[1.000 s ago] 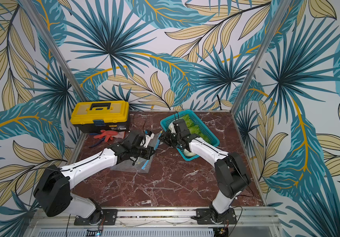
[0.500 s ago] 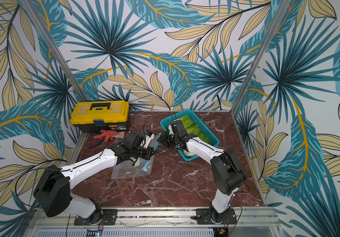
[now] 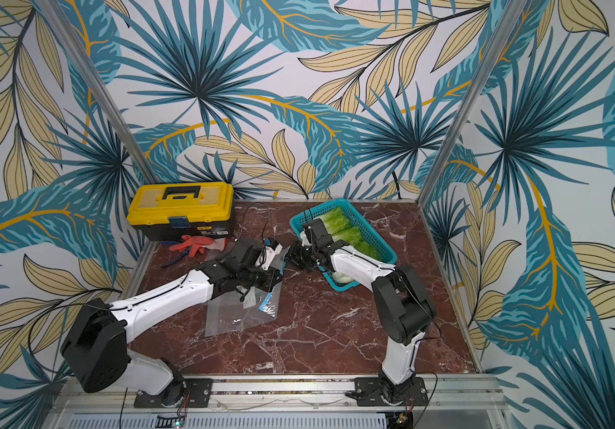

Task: Put the chinese cabbages into a zipper bag and zip it
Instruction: Open the zipper of the food storage bag.

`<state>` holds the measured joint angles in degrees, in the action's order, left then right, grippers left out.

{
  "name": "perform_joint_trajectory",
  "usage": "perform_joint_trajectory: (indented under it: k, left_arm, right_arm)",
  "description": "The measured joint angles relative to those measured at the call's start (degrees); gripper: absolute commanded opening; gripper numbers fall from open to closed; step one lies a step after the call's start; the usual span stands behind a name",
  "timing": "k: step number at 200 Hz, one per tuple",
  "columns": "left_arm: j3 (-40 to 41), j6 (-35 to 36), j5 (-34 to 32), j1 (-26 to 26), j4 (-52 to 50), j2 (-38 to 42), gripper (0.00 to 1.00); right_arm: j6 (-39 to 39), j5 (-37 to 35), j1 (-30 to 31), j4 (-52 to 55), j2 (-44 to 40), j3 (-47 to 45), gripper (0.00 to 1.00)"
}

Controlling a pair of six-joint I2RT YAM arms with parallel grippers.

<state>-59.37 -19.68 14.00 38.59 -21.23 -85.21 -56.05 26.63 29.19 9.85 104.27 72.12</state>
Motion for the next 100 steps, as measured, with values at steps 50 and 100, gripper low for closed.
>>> perform_joint_trajectory:
  k: [50,100]
  left_arm:
    - [0.0,0.5,0.2,0.0,0.0,-0.4,0.25]
    - [0.0,-2.5,0.4,-0.7,-4.8,0.2,0.54]
  right_arm:
    - [1.2,-0.1,0.6,0.1,0.0,0.3,0.0]
    - [9.6,-6.2,1.6,7.2,-0.1,3.6,0.0]
